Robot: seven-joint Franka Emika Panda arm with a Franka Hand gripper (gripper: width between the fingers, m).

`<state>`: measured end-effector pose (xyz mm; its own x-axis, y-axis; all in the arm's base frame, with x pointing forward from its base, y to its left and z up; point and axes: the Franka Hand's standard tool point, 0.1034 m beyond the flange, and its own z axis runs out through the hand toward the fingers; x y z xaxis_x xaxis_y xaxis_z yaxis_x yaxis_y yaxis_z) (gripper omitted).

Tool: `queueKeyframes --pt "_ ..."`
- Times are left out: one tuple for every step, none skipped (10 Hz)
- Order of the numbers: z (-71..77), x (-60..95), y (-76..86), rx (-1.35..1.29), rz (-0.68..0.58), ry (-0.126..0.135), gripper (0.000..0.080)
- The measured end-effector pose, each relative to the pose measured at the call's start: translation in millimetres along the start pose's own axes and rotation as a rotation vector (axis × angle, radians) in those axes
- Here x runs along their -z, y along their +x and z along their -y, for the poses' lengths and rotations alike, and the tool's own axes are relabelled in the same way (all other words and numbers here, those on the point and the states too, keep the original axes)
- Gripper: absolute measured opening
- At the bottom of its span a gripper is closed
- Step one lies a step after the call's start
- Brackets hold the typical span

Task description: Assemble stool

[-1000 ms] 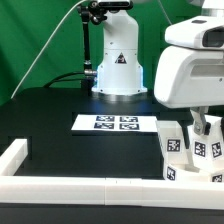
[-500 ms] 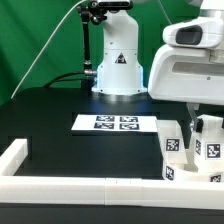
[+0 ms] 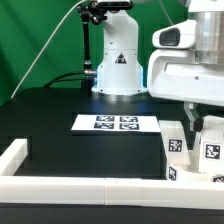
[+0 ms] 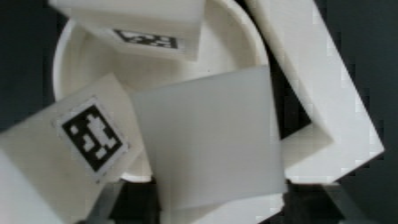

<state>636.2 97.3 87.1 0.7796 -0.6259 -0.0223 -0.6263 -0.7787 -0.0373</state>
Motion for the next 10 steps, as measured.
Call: queueKeyframes --pt "0.7 -0.2 -0.7 -0.088 0.001 0.0 0.0337" --pt "0.6 -0.3 -0.6 -0.166 0.0 0.001 0.0337" --pt "0.7 -0.4 -0.7 -0.231 0.0 0.001 0.0337" --pt "0.8 -0.4 -0.7 -0.276 0.0 0.001 0.0337" --pt "1.0 -0.4 -1.0 -0.359 0.001 0.001 0.0337" --pt "1.1 -0.5 -1.2 -0.433 0.001 0.001 0.0336" --pt "1.2 -0.6 -1.4 -0.486 0.001 0.001 0.0336" --pt "1.2 -0.7 -1.1 -0.544 0.004 0.004 0.0337" --pt "0.3 -0.6 1.1 -0.659 0.02 0.023 0.0337" --pt "-1.3 -0.7 4.5 -0.777 0.029 0.05 0.0337"
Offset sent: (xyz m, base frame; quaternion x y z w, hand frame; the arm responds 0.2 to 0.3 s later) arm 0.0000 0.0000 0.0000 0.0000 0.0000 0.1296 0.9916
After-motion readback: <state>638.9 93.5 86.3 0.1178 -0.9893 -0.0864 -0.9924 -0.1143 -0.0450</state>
